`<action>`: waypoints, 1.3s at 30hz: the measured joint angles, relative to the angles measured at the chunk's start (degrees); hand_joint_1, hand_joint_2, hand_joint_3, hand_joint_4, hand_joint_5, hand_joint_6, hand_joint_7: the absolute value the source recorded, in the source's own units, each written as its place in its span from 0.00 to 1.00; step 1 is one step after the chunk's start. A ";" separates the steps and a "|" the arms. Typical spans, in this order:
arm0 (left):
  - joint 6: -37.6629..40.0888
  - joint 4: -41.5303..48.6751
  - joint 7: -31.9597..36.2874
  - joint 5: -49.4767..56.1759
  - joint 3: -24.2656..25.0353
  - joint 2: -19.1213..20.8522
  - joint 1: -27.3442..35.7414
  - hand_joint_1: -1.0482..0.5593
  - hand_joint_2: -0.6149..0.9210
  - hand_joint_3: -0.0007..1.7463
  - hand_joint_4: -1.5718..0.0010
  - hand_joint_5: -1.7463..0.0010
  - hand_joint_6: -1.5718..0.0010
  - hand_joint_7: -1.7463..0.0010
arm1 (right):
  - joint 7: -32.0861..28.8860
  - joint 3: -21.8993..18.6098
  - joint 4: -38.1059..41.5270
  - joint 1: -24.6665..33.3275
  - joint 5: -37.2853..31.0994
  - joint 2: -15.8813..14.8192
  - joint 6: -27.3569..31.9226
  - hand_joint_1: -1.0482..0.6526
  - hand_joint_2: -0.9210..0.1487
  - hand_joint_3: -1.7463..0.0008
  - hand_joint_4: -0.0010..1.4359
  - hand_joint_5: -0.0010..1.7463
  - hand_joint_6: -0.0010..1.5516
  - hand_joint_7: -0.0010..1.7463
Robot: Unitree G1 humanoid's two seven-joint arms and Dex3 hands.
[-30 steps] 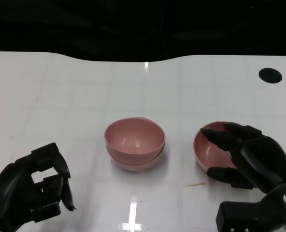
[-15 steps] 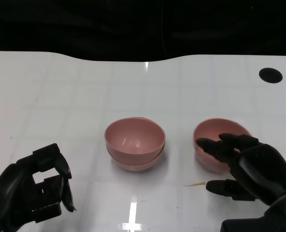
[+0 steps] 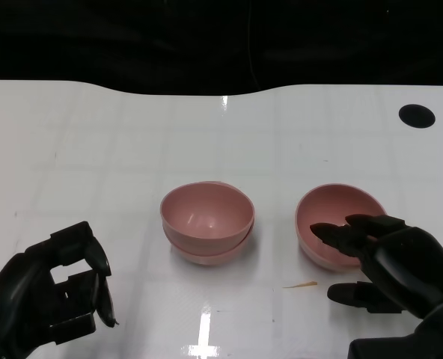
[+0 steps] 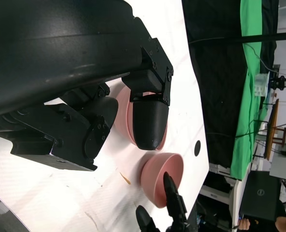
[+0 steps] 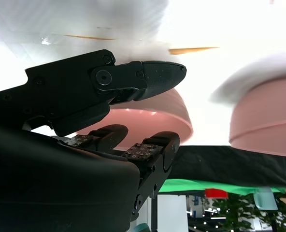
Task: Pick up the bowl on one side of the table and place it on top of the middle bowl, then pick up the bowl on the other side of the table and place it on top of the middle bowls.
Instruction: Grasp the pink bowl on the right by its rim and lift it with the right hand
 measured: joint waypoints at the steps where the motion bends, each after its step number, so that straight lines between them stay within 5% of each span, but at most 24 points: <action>1: 0.00 -0.03 0.00 0.00 0.00 -0.01 0.02 0.78 0.91 0.72 0.50 0.00 0.59 0.00 | -0.57 0.21 1.21 -0.66 0.00 -0.01 -0.27 0.22 0.00 0.86 0.41 0.02 0.37 0.02; 12: 0.05 -1.16 0.20 0.15 0.02 -0.13 0.31 0.78 0.91 0.72 0.50 0.00 0.59 0.00 | -7.94 3.58 19.06 -10.84 -0.08 0.30 -4.01 0.28 0.00 0.90 0.47 0.02 0.42 0.02; 21: -0.23 -1.28 0.21 0.24 -0.04 -0.92 0.35 0.79 0.91 0.72 0.49 0.00 0.59 0.00 | -18.92 7.68 33.82 -18.10 -0.58 2.83 -10.25 0.48 0.00 0.91 0.73 0.10 0.64 0.08; 22: -0.23 -1.28 0.22 0.27 -0.04 -1.05 0.36 0.78 0.90 0.72 0.49 0.00 0.59 0.00 | -19.33 7.87 35.12 -18.67 -0.45 3.02 -11.55 0.51 0.00 0.90 0.76 0.16 0.67 0.11; 23: -0.23 -1.29 0.23 0.43 -0.06 -1.15 0.36 0.78 0.90 0.72 0.49 0.00 0.59 0.00 | -20.08 8.16 36.20 -19.17 -0.38 3.21 -12.72 0.54 0.00 0.90 0.68 0.43 0.67 0.24; 24: -0.23 -1.28 0.23 0.60 -0.14 -1.19 0.36 0.78 0.90 0.73 0.49 0.00 0.59 0.00 | -21.33 8.52 37.20 -19.63 -0.37 3.33 -14.23 0.56 0.00 0.89 0.61 0.63 0.62 0.40; 25: -0.26 -1.28 0.22 0.89 -0.24 -1.25 0.35 0.78 0.90 0.73 0.49 0.00 0.59 0.00 | -22.56 8.86 38.19 -20.11 -0.35 3.45 -15.74 0.57 0.00 0.88 0.55 0.81 0.50 0.67; 26: -0.30 -1.28 0.22 1.00 -0.29 -1.34 0.35 0.78 0.90 0.74 0.48 0.00 0.59 0.00 | -23.43 9.19 38.89 -20.54 -0.35 3.51 -16.73 0.56 0.00 0.86 0.53 0.92 0.41 0.86; 29: -0.45 -1.27 0.22 0.95 -0.29 -1.80 0.34 0.78 0.89 0.75 0.48 0.00 0.59 0.00 | -24.10 9.50 40.54 -21.55 -0.17 3.58 -18.12 0.54 0.01 0.85 0.54 0.99 0.36 0.99; 34: -0.48 -1.26 0.22 0.96 -0.29 -2.53 0.34 0.78 0.88 0.76 0.48 0.00 0.59 0.00 | -21.76 9.51 40.45 -21.74 1.08 3.17 -20.42 0.53 0.01 0.85 0.52 1.00 0.33 1.00; 39: -0.55 -1.21 0.25 1.14 -0.29 -2.56 0.33 0.78 0.88 0.76 0.48 0.00 0.59 0.00 | -16.63 9.12 35.70 -21.73 3.31 0.55 -23.81 0.53 0.00 0.76 0.51 1.00 0.32 1.00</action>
